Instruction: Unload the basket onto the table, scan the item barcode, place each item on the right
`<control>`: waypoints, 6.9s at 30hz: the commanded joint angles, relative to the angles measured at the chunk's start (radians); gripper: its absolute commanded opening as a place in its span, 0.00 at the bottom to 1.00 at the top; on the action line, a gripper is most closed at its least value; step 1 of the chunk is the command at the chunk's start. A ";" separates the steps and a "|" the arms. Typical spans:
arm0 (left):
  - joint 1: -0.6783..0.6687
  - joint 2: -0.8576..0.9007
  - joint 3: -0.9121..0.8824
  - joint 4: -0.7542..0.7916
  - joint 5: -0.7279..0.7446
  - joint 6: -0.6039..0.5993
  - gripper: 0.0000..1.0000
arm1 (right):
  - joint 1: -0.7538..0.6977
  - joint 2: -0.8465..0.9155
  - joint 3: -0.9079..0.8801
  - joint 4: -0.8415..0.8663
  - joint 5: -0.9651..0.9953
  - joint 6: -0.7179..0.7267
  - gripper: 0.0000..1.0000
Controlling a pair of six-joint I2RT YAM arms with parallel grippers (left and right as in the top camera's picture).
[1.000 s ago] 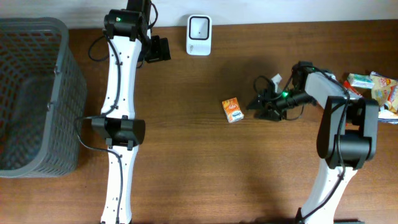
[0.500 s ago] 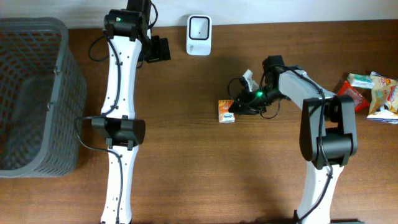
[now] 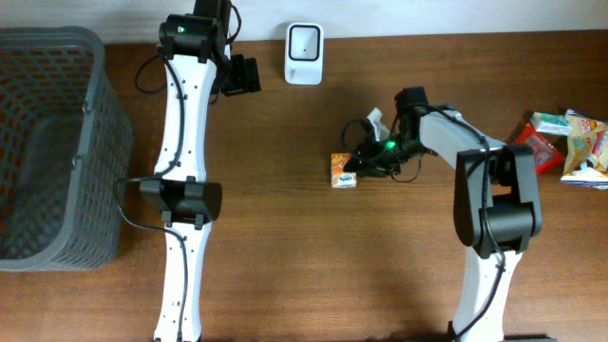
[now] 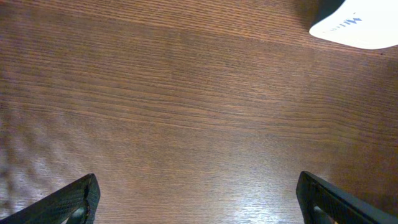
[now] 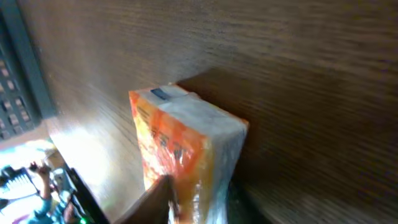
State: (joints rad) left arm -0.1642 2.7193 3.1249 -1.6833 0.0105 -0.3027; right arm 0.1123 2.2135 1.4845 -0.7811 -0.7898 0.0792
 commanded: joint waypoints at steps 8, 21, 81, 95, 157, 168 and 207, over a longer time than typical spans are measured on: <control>-0.003 -0.003 0.004 -0.001 -0.007 0.005 0.99 | 0.018 0.016 -0.009 0.196 -0.763 0.026 0.04; -0.003 -0.003 0.004 -0.001 -0.007 0.005 0.99 | 0.072 0.016 -0.009 0.622 -0.763 0.047 0.04; -0.003 -0.003 0.004 -0.001 -0.008 0.005 0.99 | -0.511 -0.095 0.337 -0.135 1.433 0.385 0.37; -0.003 -0.003 0.004 -0.001 -0.007 0.005 0.99 | -0.550 -0.456 0.338 -0.324 0.828 0.190 0.98; -0.003 -0.003 0.004 -0.001 -0.007 0.005 0.99 | -0.053 -2.210 -1.479 0.875 0.682 -0.127 0.99; -0.003 -0.003 0.004 -0.001 -0.007 0.005 0.99 | -0.106 -2.210 -1.479 0.698 0.791 -0.124 0.99; -0.118 -0.061 -0.032 0.006 -0.117 0.006 0.99 | -0.107 -2.210 -1.479 0.699 0.791 -0.124 0.99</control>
State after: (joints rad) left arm -0.2283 2.7197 3.1233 -1.6836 -0.0269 -0.3027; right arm 0.0105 0.0120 0.0128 -0.0776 -0.0147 -0.0383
